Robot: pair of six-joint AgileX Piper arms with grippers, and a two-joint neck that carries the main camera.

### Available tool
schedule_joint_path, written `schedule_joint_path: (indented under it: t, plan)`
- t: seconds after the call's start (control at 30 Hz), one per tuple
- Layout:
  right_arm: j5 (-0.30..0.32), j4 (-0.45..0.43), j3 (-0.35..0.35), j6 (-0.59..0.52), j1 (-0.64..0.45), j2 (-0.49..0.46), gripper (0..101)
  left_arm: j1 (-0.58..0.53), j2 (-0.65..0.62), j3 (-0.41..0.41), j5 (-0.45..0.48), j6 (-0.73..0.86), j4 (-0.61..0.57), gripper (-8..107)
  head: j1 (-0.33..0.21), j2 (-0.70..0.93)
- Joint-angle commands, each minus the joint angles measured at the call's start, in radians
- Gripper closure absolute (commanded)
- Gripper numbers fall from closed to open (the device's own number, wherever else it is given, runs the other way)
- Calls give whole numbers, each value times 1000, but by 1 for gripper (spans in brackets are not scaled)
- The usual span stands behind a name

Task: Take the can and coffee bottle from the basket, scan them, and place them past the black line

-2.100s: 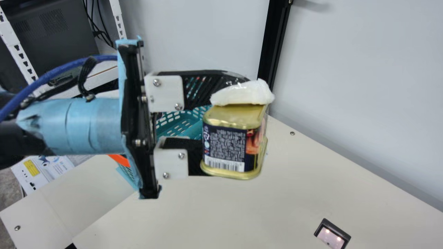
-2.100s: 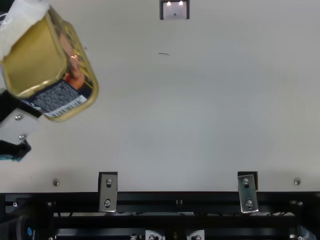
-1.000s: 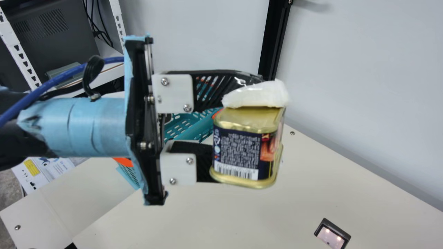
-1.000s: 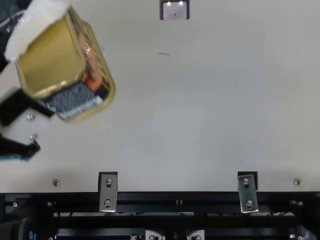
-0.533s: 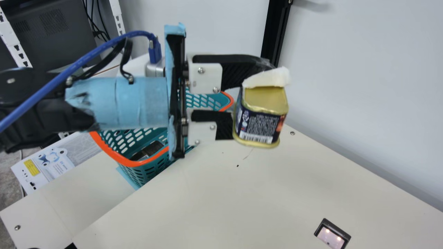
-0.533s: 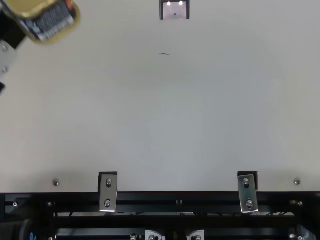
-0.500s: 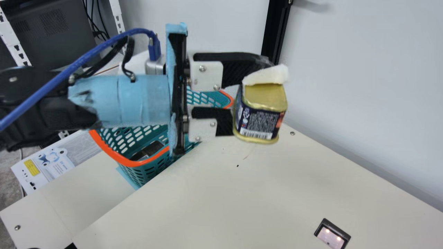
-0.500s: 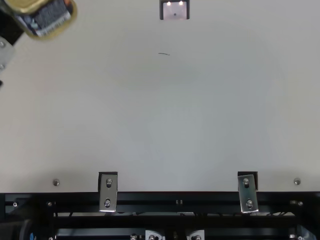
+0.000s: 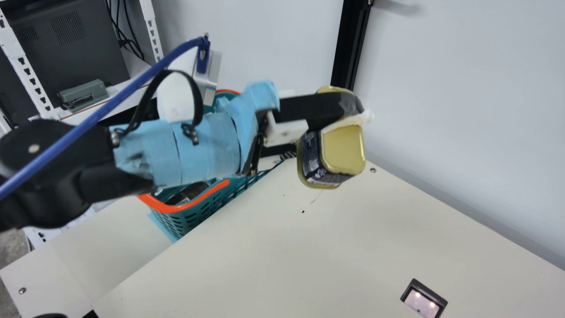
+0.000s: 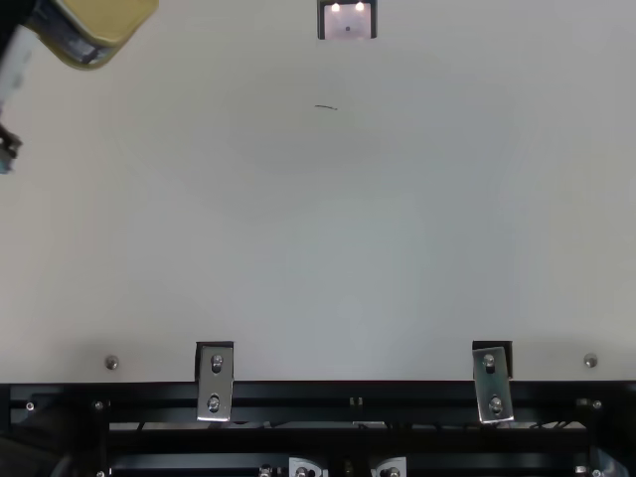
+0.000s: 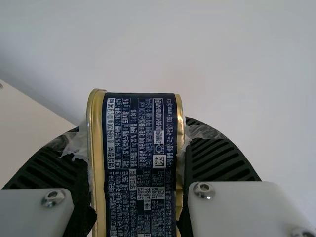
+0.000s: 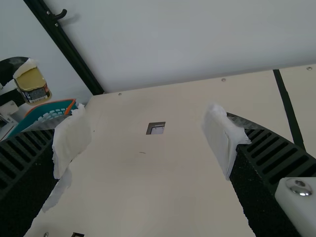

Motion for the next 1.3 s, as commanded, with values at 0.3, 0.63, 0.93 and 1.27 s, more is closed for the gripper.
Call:
schedule_joint_path:
  t: [0.3, 0.63, 0.93, 1.27]
  plan:
    - [0, 0, 0, 0, 0, 0, 0, -267, 21, 96, -336, 75, 187, 89, 37, -181]
    - [0, 0, 0, 0, 0, 0, 0, -294, 21, 97, -405, 75, 212, 89, 129, -373]
    - [0, 1, 0, 0, 0, 0, 0, -294, 21, 97, -405, 75, 212, 89, 179, -406]
    - [0, 1, 0, 0, 0, 0, 0, -292, 24, 99, -406, 57, 230, 89, 179, -406]
